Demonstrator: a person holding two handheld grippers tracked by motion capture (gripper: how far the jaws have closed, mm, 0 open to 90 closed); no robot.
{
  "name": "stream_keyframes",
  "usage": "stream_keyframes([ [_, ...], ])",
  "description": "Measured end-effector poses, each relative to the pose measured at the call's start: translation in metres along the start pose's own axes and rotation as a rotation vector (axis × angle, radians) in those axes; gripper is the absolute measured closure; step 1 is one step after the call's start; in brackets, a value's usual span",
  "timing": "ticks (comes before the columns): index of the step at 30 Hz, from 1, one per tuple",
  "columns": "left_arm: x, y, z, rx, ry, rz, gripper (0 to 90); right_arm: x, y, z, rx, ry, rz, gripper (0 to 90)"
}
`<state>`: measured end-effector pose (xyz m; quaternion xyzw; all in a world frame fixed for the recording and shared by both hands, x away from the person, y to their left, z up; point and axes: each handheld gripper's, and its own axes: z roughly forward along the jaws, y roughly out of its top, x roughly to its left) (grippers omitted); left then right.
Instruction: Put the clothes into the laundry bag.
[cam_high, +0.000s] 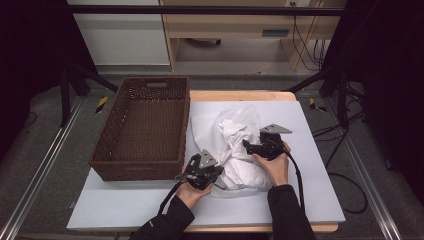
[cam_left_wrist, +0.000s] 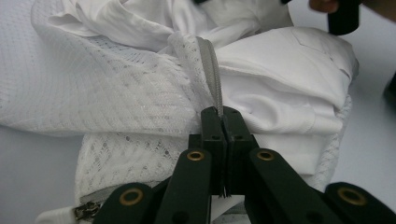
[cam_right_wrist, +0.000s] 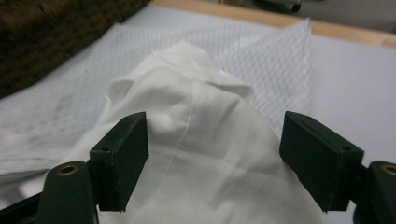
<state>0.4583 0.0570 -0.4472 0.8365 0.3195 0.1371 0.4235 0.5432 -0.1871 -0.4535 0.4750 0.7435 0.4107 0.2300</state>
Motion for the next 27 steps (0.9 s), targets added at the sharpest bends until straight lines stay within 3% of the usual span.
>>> stream_keyframes([
  [3, 0.001, 0.0, 0.0, 0.0, -0.003, -0.005, 89.0, -0.002, -0.009, 0.012, 0.084, 0.053, 0.021, 61.0],
  [4, 0.001, 0.0, 0.0, 0.0, -0.002, -0.004, 89.0, -0.002, -0.011, 0.013, 0.105, 0.063, 0.027, 77.8],
  [6, 0.001, 0.0, 0.0, -0.001, -0.001, -0.003, 89.0, -0.002, -0.013, 0.01, 0.13, 0.072, 0.011, 88.3],
  [10, 0.001, 0.0, -0.001, -0.008, -0.001, -0.012, 88.9, -0.002, -0.007, -0.01, 0.103, 0.087, -0.004, 89.4],
  [14, 0.002, 0.002, -0.003, -0.019, -0.005, -0.025, 89.0, 0.008, 0.001, -0.047, -0.021, 0.133, -0.026, 89.3],
  [16, 0.004, 0.004, -0.006, -0.027, -0.008, -0.033, 89.0, 0.019, 0.002, -0.069, -0.09, 0.175, -0.085, 89.1],
  [19, 0.006, 0.01, -0.013, -0.049, -0.01, -0.049, 89.0, 0.043, -0.006, -0.09, -0.13, 0.252, -0.166, 88.9],
  [22, 0.007, 0.019, -0.021, -0.074, 0.005, -0.054, 89.0, 0.068, -0.023, -0.088, -0.12, 0.329, -0.223, 88.9],
  [25, 0.008, 0.03, -0.029, -0.091, 0.016, -0.045, 89.0, 0.087, -0.037, -0.071, -0.079, 0.346, -0.267, 88.9],
  [27, 0.006, 0.035, -0.033, -0.096, 0.013, -0.038, 89.1, 0.094, -0.041, -0.057, -0.055, 0.348, -0.265, 89.0],
])
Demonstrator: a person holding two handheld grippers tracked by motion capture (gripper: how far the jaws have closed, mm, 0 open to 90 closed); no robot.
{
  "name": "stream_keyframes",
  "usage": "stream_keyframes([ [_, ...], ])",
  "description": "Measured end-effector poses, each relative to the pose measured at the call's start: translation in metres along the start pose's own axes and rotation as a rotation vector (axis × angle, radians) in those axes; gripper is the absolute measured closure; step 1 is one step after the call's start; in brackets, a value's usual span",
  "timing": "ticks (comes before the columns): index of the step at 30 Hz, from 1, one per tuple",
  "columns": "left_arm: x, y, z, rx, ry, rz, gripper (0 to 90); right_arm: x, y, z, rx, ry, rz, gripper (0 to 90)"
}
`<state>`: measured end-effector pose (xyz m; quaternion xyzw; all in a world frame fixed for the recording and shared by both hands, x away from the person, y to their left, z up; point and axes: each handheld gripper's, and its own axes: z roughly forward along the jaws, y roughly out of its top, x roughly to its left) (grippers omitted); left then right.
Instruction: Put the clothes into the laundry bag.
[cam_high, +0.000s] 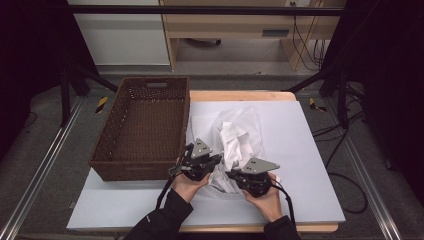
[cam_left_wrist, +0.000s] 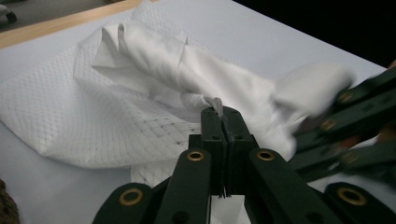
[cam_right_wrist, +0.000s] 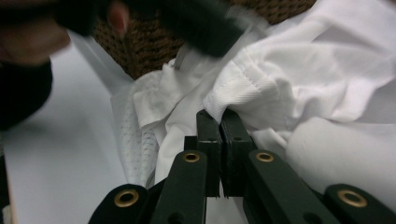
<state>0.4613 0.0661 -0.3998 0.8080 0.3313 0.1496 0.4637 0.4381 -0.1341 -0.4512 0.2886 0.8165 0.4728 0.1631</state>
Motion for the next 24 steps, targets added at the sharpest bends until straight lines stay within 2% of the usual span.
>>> stream_keyframes([
  [3, -0.006, 0.005, -0.001, -0.003, -0.02, 0.006, 89.1, -0.005, 0.001, 0.02, 0.034, -0.023, 0.024, 89.1],
  [7, -0.014, -0.002, 0.003, 0.021, -0.021, 0.035, 89.1, -0.015, 0.003, 0.042, 0.065, -0.113, 0.065, 89.1],
  [10, -0.008, -0.015, 0.007, 0.026, -0.032, 0.007, 89.1, -0.02, 0.002, 0.05, 0.047, -0.143, 0.101, 88.7],
  [12, -0.003, -0.022, 0.008, 0.03, -0.032, -0.002, 89.1, -0.021, 0.003, 0.049, 0.05, -0.133, 0.1, 88.0],
  [13, -0.002, -0.026, 0.009, 0.034, -0.026, 0.0, 89.1, -0.022, 0.003, 0.046, 0.046, -0.114, 0.09, 86.8],
  [16, 0.0, -0.033, 0.014, 0.056, -0.017, 0.001, 89.1, -0.026, 0.002, 0.032, 0.015, -0.049, 0.119, 77.6],
  [18, 0.001, -0.036, 0.019, 0.07, -0.014, 0.001, 89.1, -0.027, 0.003, 0.016, -0.009, -0.041, 0.118, 71.1],
  [22, -0.002, -0.041, 0.026, 0.091, 0.002, 0.019, 89.1, -0.03, 0.008, -0.028, -0.075, -0.081, 0.123, 63.9],
  [24, -0.002, -0.042, 0.026, 0.095, 0.002, 0.019, 89.1, -0.034, 0.012, -0.048, -0.106, -0.148, 0.098, 55.7],
])
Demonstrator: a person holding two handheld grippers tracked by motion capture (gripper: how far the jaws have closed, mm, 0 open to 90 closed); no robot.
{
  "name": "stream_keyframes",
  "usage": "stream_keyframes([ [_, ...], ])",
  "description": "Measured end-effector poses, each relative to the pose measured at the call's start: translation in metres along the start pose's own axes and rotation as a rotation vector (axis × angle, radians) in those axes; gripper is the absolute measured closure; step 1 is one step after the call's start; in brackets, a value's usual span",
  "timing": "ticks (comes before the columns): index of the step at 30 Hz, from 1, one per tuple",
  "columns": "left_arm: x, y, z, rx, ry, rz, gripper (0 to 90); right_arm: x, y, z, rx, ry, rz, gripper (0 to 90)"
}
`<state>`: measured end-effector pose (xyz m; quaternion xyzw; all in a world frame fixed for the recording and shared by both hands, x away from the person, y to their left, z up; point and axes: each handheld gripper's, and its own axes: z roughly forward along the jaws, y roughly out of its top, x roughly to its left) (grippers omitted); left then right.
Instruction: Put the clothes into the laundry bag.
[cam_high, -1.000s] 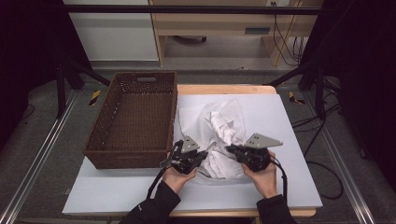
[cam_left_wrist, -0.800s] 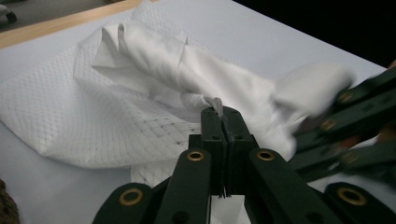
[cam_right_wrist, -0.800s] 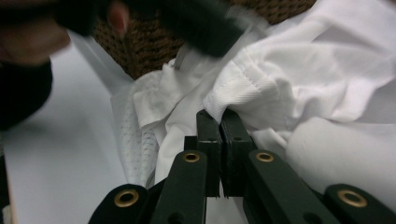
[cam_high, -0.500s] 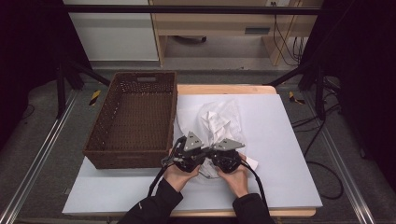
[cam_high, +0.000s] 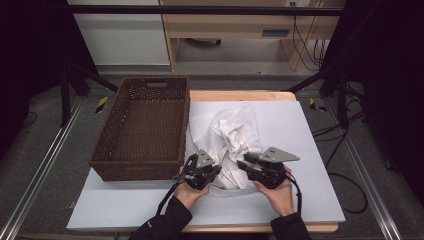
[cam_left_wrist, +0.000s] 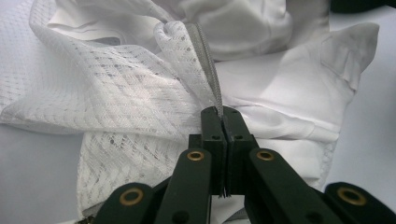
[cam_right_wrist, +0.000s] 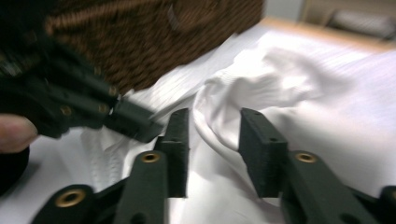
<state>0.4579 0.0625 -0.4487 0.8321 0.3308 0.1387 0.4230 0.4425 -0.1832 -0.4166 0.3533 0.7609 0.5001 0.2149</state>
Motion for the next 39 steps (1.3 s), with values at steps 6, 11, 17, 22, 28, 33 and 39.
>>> stream_keyframes([
  [6, 0.001, 0.0, 0.0, 0.005, 0.001, -0.001, 89.0, -0.028, -0.007, -0.002, 0.001, -0.141, 0.02, 28.0],
  [11, 0.002, 0.0, 0.001, 0.004, -0.006, -0.007, 89.0, -0.038, -0.023, 0.025, 0.09, -0.069, 0.053, 42.6],
  [17, 0.003, 0.0, -0.001, 0.003, -0.005, -0.008, 89.0, -0.036, -0.024, 0.046, 0.1, -0.076, 0.046, 34.0],
  [22, 0.004, 0.0, -0.001, 0.0, -0.008, -0.011, 89.0, -0.04, -0.004, 0.014, -0.041, -0.167, 0.04, 26.0],
  [28, 0.005, 0.001, -0.001, -0.004, -0.013, -0.018, 89.0, -0.073, -0.004, 0.003, 0.005, -0.231, 0.13, 22.2],
  [33, 0.006, 0.002, -0.002, -0.004, -0.012, -0.018, 89.0, -0.067, -0.02, 0.023, 0.093, -0.156, 0.084, 61.7],
  [39, 0.01, 0.009, -0.009, -0.023, -0.018, -0.035, 89.0, -0.037, -0.004, 0.005, 0.024, -0.011, 0.013, 87.6],
])
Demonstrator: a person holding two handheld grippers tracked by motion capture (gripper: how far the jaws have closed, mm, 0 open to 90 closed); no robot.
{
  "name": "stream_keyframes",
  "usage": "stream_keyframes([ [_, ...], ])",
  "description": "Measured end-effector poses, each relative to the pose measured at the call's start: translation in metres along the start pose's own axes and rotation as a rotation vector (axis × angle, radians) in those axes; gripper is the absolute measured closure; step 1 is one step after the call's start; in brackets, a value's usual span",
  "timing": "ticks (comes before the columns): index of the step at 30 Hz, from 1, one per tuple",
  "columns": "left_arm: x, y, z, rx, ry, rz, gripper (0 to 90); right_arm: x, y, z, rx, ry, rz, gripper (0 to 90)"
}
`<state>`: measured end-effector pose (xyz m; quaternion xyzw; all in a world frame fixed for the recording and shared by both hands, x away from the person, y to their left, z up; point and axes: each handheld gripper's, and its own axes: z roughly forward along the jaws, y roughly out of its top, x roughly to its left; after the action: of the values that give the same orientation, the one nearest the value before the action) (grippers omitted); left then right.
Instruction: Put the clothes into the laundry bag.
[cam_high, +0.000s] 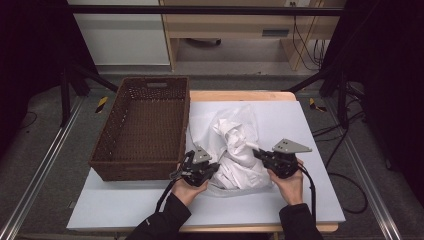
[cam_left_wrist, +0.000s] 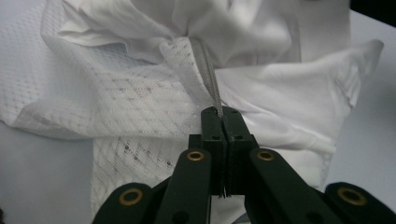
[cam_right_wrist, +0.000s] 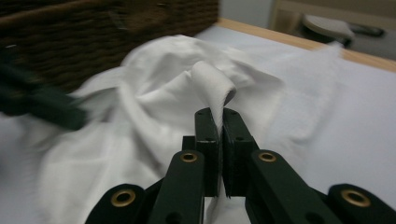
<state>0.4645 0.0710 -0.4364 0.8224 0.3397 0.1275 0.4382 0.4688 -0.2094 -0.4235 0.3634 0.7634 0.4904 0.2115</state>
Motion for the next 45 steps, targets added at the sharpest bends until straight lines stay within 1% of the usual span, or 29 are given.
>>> stream_keyframes([
  [1, 0.0, 0.002, -0.001, -0.006, 0.001, -0.003, 89.0, 0.013, 0.003, -0.001, 0.0, 0.042, -0.038, 87.8],
  [2, 0.001, 0.004, -0.004, -0.014, 0.004, -0.002, 89.0, 0.021, 0.004, -0.001, 0.004, 0.069, -0.058, 87.9],
  [3, 0.001, 0.008, -0.007, -0.022, 0.007, -0.005, 89.0, 0.032, 0.004, 0.001, 0.013, 0.104, -0.093, 88.1],
  [4, 0.001, 0.012, -0.011, -0.032, 0.013, -0.004, 89.0, 0.042, 0.003, 0.004, 0.028, 0.127, -0.128, 88.2],
  [5, 0.001, 0.016, -0.014, -0.041, 0.015, -0.002, 89.0, 0.052, 0.001, 0.011, 0.058, 0.172, -0.158, 88.4],
  [6, 0.001, 0.019, -0.016, -0.047, 0.016, 0.001, 89.0, 0.059, -0.001, 0.017, 0.079, 0.204, -0.164, 88.4],
  [8, -0.001, 0.026, -0.021, -0.058, 0.021, 0.009, 89.0, 0.07, -0.004, 0.029, 0.122, 0.216, -0.19, 88.3],
  [10, -0.005, 0.031, -0.024, -0.06, 0.024, 0.021, 89.1, 0.077, -0.007, 0.045, 0.151, 0.212, -0.193, 88.2],
  [11, -0.007, 0.032, -0.025, -0.061, 0.022, 0.027, 89.1, 0.077, -0.008, 0.052, 0.154, 0.202, -0.188, 88.1],
  [15, -0.013, 0.028, -0.023, -0.05, 0.013, 0.043, 89.1, 0.073, -0.012, 0.078, 0.161, 0.141, -0.109, 87.3],
  [17, -0.012, 0.024, -0.021, -0.046, 0.019, 0.047, 89.1, 0.076, -0.016, 0.092, 0.168, 0.091, -0.113, 86.8],
  [19, -0.009, 0.02, -0.019, -0.044, 0.01, 0.035, 89.1, 0.08, -0.015, 0.098, 0.166, 0.056, -0.118, 86.3],
  [20, -0.007, 0.018, -0.018, -0.045, 0.005, 0.029, 89.1, 0.079, -0.014, 0.099, 0.169, 0.053, -0.115, 85.5],
  [21, -0.006, 0.017, -0.018, -0.046, 0.004, 0.027, 89.1, 0.079, -0.013, 0.098, 0.169, 0.056, -0.103, 83.6],
  [22, -0.005, 0.015, -0.017, -0.048, 0.005, 0.026, 89.1, 0.079, -0.013, 0.097, 0.165, 0.064, -0.105, 80.2],
  [24, -0.003, 0.014, -0.016, -0.044, 0.005, 0.024, 89.1, 0.079, -0.014, 0.09, 0.139, 0.109, -0.118, 70.2],
  [26, -0.001, 0.011, -0.012, -0.035, 0.004, 0.019, 89.1, 0.077, -0.014, 0.075, 0.116, 0.149, -0.134, 62.9],
  [29, -0.001, 0.009, -0.008, -0.023, 0.009, 0.022, 89.1, 0.07, -0.012, 0.046, 0.083, 0.154, -0.126, 53.5],
  [31, -0.001, 0.008, -0.006, -0.013, 0.014, 0.026, 89.1, 0.062, -0.011, 0.021, 0.053, 0.127, -0.108, 44.9],
  [32, -0.001, 0.007, -0.005, -0.008, 0.016, 0.029, 89.1, 0.058, -0.011, 0.012, 0.04, 0.109, -0.093, 39.5],
  [33, -0.001, 0.007, -0.004, -0.007, 0.016, 0.028, 89.1, 0.051, -0.013, 0.0, 0.029, 0.061, -0.06, 35.1],
  [35, 0.0, 0.005, -0.004, -0.003, 0.018, 0.027, 89.1, 0.04, -0.02, -0.011, 0.04, -0.004, -0.031, 28.4],
  [37, 0.0, 0.004, -0.003, 0.001, 0.019, 0.024, 89.1, 0.034, -0.032, -0.011, 0.069, -0.011, 0.0, 25.5],
  [40, 0.0, 0.003, -0.002, 0.005, 0.025, 0.029, 89.1, 0.035, -0.051, 0.003, 0.122, 0.024, 0.026, 26.0],
  [41, -0.001, 0.002, -0.001, 0.006, 0.027, 0.029, 89.1, 0.037, -0.053, 0.01, 0.147, 0.024, 0.023, 27.1],
  [42, -0.001, 0.002, -0.001, 0.006, 0.029, 0.03, 89.1, 0.038, -0.054, 0.014, 0.148, 0.031, 0.022, 30.9],
  [43, 0.0, 0.002, -0.001, 0.007, 0.03, 0.03, 89.1, 0.039, -0.055, 0.017, 0.157, 0.037, 0.032, 41.2],
  [44, 0.0, 0.002, -0.002, 0.008, 0.028, 0.028, 89.1, 0.039, -0.055, 0.02, 0.164, 0.044, 0.03, 54.9],
  [45, 0.0, 0.002, -0.002, 0.006, 0.024, 0.026, 89.1, 0.04, -0.054, 0.024, 0.184, 0.035, 0.03, 66.6],
])
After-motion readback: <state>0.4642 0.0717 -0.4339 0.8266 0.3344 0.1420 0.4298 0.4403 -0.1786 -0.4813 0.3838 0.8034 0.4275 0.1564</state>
